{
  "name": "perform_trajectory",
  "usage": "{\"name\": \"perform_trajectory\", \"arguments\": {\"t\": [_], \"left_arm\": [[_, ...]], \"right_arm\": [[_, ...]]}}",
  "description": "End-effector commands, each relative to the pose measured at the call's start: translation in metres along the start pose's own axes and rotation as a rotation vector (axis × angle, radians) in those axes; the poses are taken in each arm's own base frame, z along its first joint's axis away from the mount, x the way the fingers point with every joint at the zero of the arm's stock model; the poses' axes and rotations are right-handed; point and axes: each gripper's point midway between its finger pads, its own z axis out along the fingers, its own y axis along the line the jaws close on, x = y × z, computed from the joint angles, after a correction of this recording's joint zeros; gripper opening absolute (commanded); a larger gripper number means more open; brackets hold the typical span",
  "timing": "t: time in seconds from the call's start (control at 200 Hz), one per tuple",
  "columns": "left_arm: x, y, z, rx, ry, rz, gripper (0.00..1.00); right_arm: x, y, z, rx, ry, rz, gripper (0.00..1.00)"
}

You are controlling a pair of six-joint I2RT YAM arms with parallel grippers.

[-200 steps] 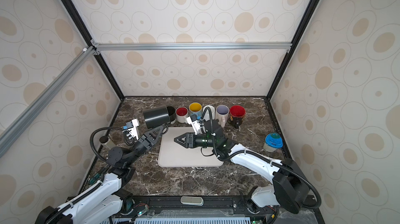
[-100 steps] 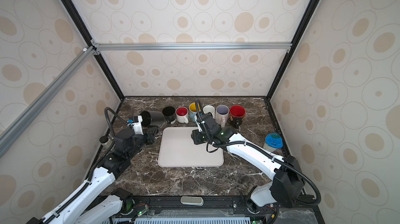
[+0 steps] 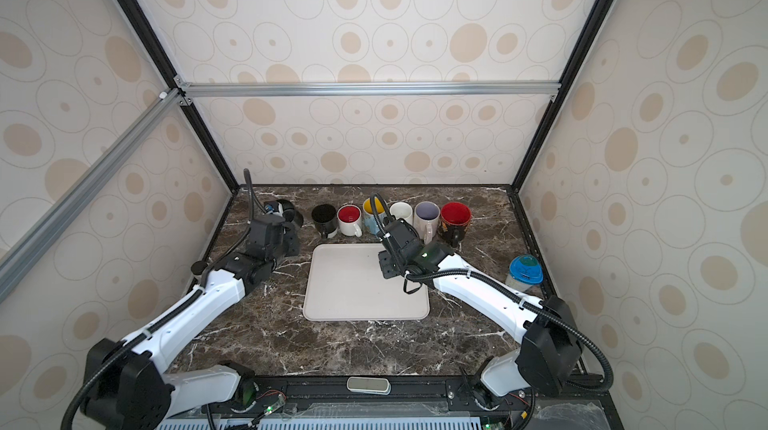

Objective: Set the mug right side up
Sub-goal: 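Carry the black mug upright with the left gripper while the right releases and withdraws, then lower the black mug beside the other black mug with the left gripper and open it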

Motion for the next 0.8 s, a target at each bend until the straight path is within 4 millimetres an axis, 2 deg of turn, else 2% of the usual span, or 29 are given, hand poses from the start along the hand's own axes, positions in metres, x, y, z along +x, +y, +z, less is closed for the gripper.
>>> {"name": "perform_trajectory", "arguments": {"t": [0.0,0.265,0.56,0.795], "left_arm": [[-0.044,0.01,0.007,-0.059,-0.072,0.025,0.0],[-0.023,0.016,0.066,0.013,0.088,0.009,0.0],[-0.008,0.011,0.105,0.023,0.159,0.004,0.0],[0.006,0.003,0.124,0.049,0.187,-0.003,0.0]], "right_arm": [[-0.001,-0.008,-0.006,0.032,-0.005,-0.025,0.46],[0.005,-0.013,-0.009,0.035,0.002,-0.026,0.46],[0.014,-0.012,-0.004,0.025,0.033,-0.017,0.46],[0.016,-0.012,-0.006,0.022,0.041,-0.009,0.46]]}}
